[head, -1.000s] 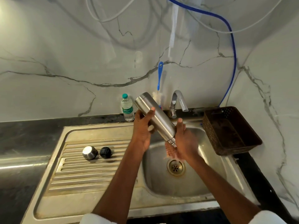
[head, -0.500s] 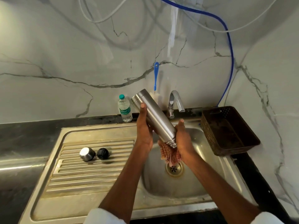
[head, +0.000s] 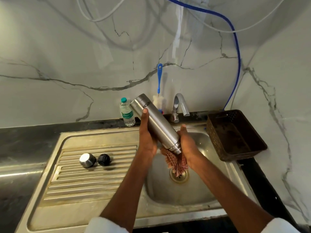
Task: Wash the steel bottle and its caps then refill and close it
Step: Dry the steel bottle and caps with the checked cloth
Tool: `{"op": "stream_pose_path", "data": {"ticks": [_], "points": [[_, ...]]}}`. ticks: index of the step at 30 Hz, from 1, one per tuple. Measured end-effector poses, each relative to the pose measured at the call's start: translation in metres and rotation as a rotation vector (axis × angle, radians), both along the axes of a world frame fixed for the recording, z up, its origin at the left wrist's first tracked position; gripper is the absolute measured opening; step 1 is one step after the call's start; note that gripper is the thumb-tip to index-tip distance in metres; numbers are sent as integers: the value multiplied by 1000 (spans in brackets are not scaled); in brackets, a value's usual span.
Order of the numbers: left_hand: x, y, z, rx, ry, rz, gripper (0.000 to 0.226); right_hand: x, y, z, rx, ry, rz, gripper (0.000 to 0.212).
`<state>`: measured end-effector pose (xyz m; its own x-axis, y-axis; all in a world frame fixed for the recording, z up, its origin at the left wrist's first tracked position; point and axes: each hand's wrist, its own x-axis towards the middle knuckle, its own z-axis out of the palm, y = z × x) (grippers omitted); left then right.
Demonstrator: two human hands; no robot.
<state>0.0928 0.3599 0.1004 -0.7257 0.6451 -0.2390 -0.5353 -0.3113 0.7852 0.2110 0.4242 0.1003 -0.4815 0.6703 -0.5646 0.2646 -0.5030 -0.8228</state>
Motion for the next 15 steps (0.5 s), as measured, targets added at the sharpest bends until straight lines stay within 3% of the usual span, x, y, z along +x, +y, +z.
{"op": "stream_pose_path", "data": {"ticks": [3,4,6,8,10,12,13,15], "points": [[-3,1,1,-196,92,-4,76,1,1,-11,900,-451,11,77],[1,3,3,-236,45,14,76,4,-1,-13,1108,-515,20,80],[13,10,8,-249,-172,105,73,7,-9,-16,1275,-559,71,83],[20,16,8,-256,-287,279,71,1,-11,-35,1113,-486,99,85],[22,16,2,-222,-228,356,62,-13,-9,-32,486,-182,-10,88],[24,11,-4,-151,-101,285,60,-17,-4,-20,-178,48,-22,80],[23,7,-6,-107,-46,215,64,-15,-2,-15,-329,88,-7,77],[14,-2,-4,-51,35,54,70,-9,2,-10,-409,124,0,76]]}}
